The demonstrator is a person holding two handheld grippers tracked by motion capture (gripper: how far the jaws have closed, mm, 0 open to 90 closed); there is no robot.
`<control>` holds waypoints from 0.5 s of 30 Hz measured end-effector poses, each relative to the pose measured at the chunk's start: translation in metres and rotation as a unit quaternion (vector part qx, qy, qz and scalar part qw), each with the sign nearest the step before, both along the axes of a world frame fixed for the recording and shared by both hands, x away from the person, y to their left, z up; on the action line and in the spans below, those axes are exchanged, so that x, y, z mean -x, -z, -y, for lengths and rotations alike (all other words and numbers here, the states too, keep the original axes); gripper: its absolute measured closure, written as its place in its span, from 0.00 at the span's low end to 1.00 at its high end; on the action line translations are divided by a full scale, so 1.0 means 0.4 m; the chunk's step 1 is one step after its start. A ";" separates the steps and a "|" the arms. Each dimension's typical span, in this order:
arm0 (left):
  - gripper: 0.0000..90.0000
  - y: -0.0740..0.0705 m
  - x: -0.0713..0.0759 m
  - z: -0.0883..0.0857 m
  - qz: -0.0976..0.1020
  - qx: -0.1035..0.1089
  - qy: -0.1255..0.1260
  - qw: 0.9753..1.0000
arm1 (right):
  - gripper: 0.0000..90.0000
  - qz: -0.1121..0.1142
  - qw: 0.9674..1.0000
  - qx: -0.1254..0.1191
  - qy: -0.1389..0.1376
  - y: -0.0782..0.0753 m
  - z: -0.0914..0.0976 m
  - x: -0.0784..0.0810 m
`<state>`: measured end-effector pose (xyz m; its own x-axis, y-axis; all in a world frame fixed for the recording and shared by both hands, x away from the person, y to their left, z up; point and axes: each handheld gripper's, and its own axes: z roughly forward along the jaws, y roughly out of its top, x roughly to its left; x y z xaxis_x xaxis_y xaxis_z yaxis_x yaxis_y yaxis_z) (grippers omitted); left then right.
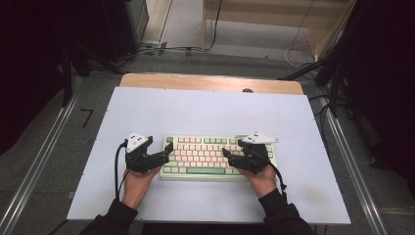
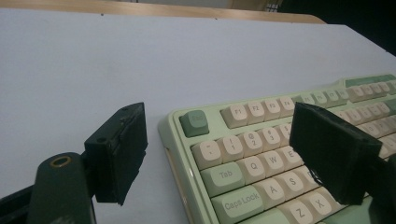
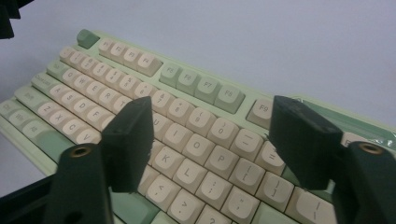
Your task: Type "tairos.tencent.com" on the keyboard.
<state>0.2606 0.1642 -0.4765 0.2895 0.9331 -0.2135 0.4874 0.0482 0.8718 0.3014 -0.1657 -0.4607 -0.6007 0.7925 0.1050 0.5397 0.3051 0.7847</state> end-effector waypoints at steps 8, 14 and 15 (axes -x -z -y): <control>0.25 -0.004 0.013 0.007 0.027 -0.001 -0.003 1.000 | 0.75 0.005 1.000 0.011 0.003 0.019 -0.011 -0.001; 0.25 0.001 0.009 0.011 0.022 -0.006 0.000 1.000 | 0.97 -0.008 1.000 0.019 -0.013 0.043 -0.026 -0.005; 0.25 0.003 0.009 0.013 0.022 -0.005 0.000 1.000 | 0.97 -0.010 1.000 0.020 -0.015 0.047 -0.028 -0.006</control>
